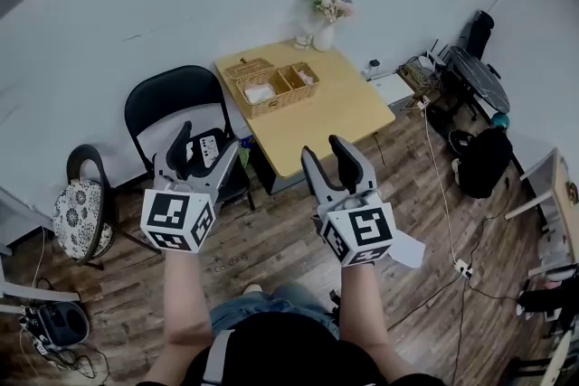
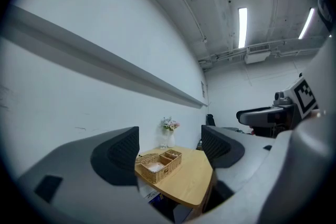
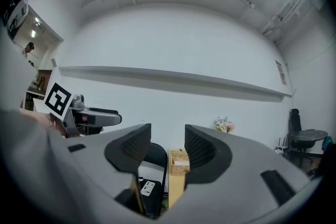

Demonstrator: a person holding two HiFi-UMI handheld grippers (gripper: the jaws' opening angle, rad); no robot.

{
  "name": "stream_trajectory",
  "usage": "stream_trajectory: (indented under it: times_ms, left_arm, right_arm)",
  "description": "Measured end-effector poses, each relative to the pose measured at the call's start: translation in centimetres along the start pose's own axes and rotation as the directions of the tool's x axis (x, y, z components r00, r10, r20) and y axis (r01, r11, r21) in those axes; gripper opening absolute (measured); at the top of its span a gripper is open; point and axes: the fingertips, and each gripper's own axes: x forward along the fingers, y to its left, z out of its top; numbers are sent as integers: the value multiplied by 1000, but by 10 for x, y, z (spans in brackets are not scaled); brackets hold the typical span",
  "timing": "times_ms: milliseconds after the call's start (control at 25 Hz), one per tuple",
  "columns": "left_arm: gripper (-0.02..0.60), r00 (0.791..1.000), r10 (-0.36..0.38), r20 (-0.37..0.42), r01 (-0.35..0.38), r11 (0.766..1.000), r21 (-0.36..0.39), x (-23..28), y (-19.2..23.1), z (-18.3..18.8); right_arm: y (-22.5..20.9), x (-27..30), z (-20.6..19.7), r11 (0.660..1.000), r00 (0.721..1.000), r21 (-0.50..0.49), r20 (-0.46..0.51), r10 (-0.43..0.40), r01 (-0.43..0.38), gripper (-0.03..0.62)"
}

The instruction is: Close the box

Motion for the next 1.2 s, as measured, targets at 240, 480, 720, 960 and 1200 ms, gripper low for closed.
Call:
stream_trajectory:
  times_ms: [240, 480, 720, 960, 1200]
  left_arm:
    - [373, 1000, 7, -20, -7, 1000, -18, 26, 18, -15]
    - [373, 998, 25, -50, -26, 999, -23, 64, 39, -34]
    - [373, 996, 42, -76, -43, 999, -12, 121, 64, -47]
    - [368, 992, 38, -120, -41, 999, -27, 194, 92, -61]
    - [365, 983, 50, -179, -59, 997, -46, 265, 124, -87]
  right_arm:
    - [-30, 28, -7, 998, 999, 49, 8, -37, 37, 196]
    - [-68, 66, -26, 994, 998, 90, -8, -60, 60, 193]
    - [-103, 123, -40, 994, 999, 95, -14, -49, 50, 192]
    - [-146, 191, -54, 994, 999, 105, -32, -32, 35, 190]
    - [-193, 259, -67, 991, 999, 130, -48, -22, 28, 188]
